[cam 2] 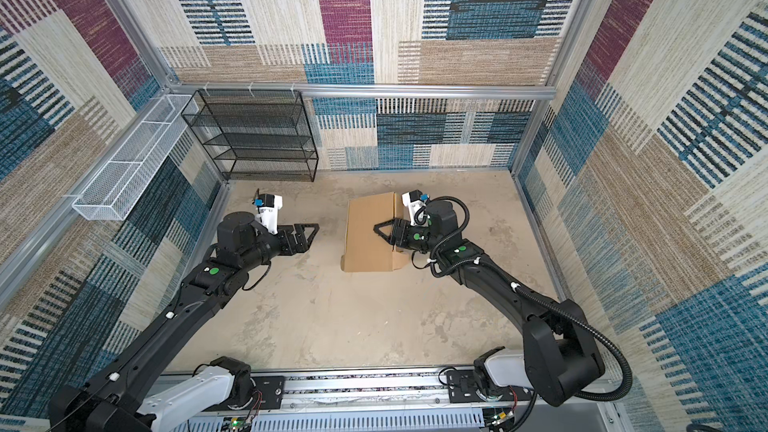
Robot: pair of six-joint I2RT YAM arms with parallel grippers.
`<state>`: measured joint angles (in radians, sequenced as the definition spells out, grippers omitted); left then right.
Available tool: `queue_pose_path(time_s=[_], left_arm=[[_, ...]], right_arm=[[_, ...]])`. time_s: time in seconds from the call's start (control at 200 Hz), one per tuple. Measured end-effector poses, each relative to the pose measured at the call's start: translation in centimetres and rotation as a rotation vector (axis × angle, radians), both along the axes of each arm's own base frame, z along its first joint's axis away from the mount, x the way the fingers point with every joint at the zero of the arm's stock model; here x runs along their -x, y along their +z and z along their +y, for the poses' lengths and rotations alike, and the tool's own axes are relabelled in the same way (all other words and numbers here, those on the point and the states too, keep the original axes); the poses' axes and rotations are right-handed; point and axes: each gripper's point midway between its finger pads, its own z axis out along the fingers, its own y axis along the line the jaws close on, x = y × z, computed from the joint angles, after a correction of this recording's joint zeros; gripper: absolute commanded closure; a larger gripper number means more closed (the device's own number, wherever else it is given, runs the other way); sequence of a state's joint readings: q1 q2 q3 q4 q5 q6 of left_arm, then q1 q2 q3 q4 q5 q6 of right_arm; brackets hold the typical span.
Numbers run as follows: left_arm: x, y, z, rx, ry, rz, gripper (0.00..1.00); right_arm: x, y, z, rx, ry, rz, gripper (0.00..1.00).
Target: Fold the paper box
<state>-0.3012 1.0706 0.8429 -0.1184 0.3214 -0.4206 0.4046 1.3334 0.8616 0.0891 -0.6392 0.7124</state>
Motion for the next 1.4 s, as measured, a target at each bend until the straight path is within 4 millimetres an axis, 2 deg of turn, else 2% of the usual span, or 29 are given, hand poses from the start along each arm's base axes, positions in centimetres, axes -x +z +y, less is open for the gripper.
queue_pose_path(time_s=[0.17,0.31,0.511,0.611,0.766,0.906,1.122,1.257,1.402], left_arm=[[-0.6,-0.9,-1.6,0.157,-0.117,0.049,0.01],[-0.2,-1.3,-4.3,0.320,-0.276,0.102,0.01],[0.1,-0.5,-6.6,0.519,-0.449,0.127,0.01],[0.3,-0.2,-7.5,0.554,-0.507,0.123,0.01],[0.9,-0.9,-9.5,0.572,-0.586,0.154,0.01],[1.3,-0.3,-11.2,0.592,-0.647,0.130,0.01],[1.4,1.3,-12.0,0.653,-0.694,0.085,0.10],[2.0,2.3,-12.5,0.674,-0.720,0.062,0.22],[1.9,2.8,-12.9,0.704,-0.727,0.074,0.23]], right_arm=[[0.0,1.8,-0.5,-0.019,0.049,-0.037,0.44],[0.4,2.8,-0.6,-0.034,0.096,-0.062,0.44],[1.3,3.5,-0.4,-0.054,0.162,-0.076,0.44],[1.7,3.7,-0.1,-0.068,0.196,-0.076,0.44],[2.2,4.3,0.2,-0.087,0.234,-0.087,0.45],[2.5,4.7,0.3,-0.104,0.257,-0.093,0.45],[2.6,5.2,0.5,-0.122,0.274,-0.112,0.46],[2.6,4.9,0.6,-0.139,0.279,-0.108,0.46],[2.5,5.1,0.7,-0.158,0.292,-0.129,0.46]])
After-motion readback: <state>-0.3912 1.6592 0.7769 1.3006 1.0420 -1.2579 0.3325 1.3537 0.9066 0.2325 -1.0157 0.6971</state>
